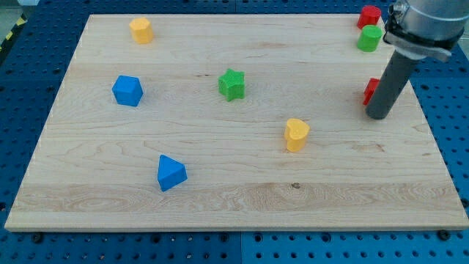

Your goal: Push the red star into the green circle

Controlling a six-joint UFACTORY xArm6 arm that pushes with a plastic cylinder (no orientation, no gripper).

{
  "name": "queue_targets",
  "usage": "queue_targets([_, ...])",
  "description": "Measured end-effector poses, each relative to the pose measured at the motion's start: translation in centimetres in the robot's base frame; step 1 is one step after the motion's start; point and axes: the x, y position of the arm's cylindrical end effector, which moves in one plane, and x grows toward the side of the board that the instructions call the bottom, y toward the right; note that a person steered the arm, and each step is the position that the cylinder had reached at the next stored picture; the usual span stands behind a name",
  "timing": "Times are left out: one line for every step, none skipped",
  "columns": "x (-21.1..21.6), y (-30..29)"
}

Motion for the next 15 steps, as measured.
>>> queue_targets([-1.5,0.0])
queue_targets([-0.8,-0.4])
queue_targets([-0.7,-0.2])
queue_targets([-0.5,2.0])
queue_targets([-0.5,2.1])
queue_targets([-0.6,2.1])
queue_targets([-2.8,2.1])
queue_targets([-2.8,2.0])
queue_targets([-2.8,2.1])
queue_targets([-1.6,0.9])
queue_targets([-4.3,-0.9])
queue_targets([-5.6,-0.8])
queue_targets([-4.8,-0.8])
queue_targets([-3.3,-0.5])
queue_targets([-3.8,0.1])
